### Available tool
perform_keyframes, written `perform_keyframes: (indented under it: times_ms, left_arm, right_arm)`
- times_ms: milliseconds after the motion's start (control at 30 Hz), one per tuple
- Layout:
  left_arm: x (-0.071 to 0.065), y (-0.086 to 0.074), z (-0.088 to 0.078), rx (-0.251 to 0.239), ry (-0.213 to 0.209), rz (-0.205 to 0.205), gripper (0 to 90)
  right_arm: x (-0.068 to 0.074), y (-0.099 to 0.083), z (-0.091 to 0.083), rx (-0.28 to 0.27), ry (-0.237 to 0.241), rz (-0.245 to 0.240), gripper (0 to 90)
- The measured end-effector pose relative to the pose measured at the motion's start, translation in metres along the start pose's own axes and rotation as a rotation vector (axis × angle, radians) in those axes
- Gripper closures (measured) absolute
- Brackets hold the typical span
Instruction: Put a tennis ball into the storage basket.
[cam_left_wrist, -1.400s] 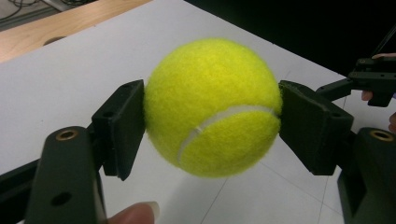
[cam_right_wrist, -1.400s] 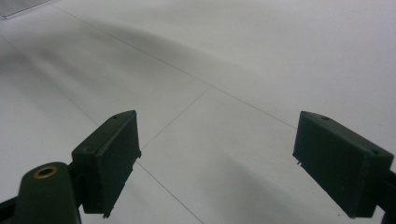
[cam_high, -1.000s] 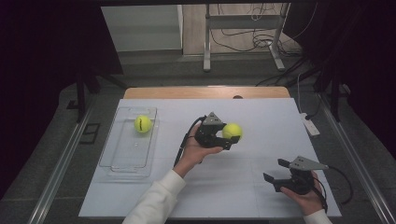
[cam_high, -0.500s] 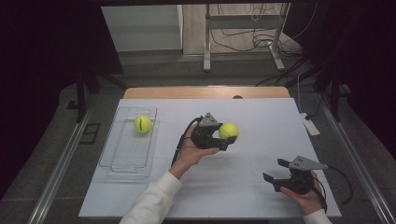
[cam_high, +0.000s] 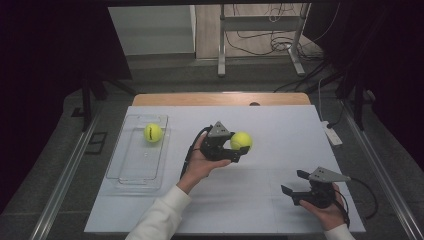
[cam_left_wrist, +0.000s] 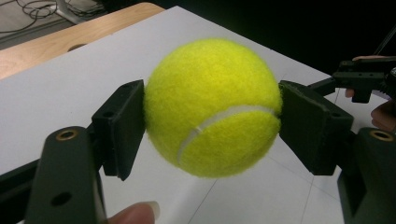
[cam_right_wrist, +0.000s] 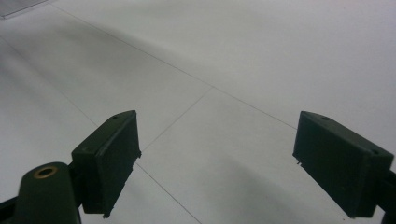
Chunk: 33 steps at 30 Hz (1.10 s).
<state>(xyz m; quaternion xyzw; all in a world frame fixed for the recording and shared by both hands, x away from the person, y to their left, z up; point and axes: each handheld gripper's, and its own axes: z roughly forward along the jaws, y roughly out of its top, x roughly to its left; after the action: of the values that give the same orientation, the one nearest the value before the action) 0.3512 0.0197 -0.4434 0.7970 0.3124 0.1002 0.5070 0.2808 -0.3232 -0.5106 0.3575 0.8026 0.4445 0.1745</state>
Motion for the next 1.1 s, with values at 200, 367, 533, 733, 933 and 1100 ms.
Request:
perform_keyframes:
  times_ms: [200, 367, 533, 733, 933, 1100]
  left_arm:
    - [0.002, -0.002, -0.007, -0.008, 0.012, -0.005, 27.7]
    - [0.006, -0.004, -0.012, -0.012, 0.023, -0.009, 27.7]
    - [0.009, -0.006, -0.018, -0.016, 0.035, -0.012, 27.7]
    - [0.013, -0.008, -0.022, -0.024, 0.045, -0.021, 27.7]
    - [0.015, -0.01, -0.026, -0.025, 0.059, -0.02, 27.7]
    - [0.018, -0.011, -0.03, -0.022, 0.081, -0.018, 27.7]
  right_arm:
    - [0.0, 0.0, 0.0, -0.001, 0.001, 0.003, 14.7]
    - [0.001, 0.0, 0.001, 0.0, 0.001, 0.0, 14.7]
    - [0.001, 0.0, 0.001, 0.001, 0.0, 0.002, 14.7]
    - [0.001, 0.0, 0.001, 0.0, -0.001, 0.004, 14.7]
    - [0.0, 0.0, 0.001, 0.001, -0.003, 0.003, 14.7]
    - [0.001, 0.0, 0.0, 0.0, -0.004, 0.002, 14.6]
